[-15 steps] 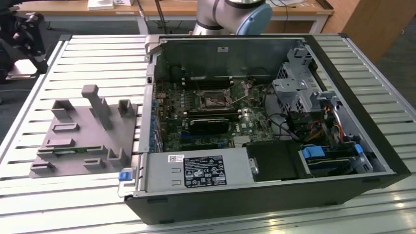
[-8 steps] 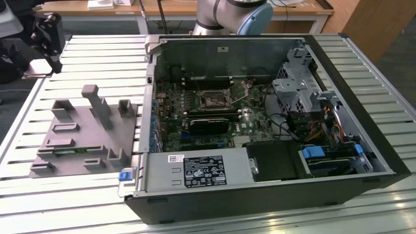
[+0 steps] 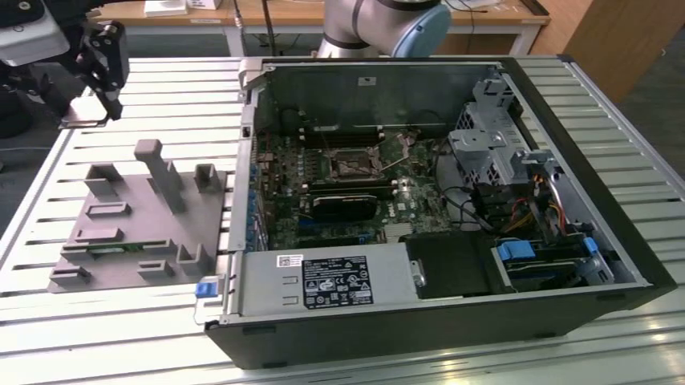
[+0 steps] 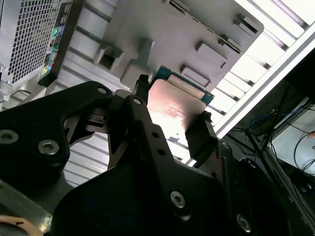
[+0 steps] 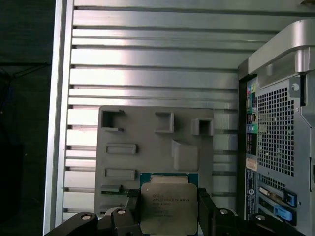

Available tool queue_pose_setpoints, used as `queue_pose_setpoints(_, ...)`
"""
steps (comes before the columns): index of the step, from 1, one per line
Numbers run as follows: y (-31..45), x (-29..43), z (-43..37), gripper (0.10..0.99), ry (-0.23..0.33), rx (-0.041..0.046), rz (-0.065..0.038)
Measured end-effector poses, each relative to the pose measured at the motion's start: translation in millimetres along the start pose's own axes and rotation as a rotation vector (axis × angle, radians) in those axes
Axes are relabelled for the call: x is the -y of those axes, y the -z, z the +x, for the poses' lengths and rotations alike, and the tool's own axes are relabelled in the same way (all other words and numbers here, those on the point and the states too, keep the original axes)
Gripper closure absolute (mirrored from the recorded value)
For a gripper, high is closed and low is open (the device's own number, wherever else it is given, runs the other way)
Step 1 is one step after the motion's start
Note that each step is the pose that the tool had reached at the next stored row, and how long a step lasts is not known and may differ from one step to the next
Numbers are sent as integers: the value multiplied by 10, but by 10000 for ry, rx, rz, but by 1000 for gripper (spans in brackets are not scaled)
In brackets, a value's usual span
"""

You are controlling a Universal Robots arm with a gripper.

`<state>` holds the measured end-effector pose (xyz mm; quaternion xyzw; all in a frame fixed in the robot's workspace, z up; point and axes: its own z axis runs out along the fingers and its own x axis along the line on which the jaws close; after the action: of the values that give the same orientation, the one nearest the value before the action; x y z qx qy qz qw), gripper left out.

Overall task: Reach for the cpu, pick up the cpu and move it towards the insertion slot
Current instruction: 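Pick up the cpu and move it towards the insertion slot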

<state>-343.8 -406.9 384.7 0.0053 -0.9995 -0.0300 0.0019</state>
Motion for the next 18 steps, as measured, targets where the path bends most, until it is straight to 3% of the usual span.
queue_pose_setpoints(8,1,2,-211,541,-1,11,0)
queue_pose_setpoints(18,2,6,-565,541,0,18,0)
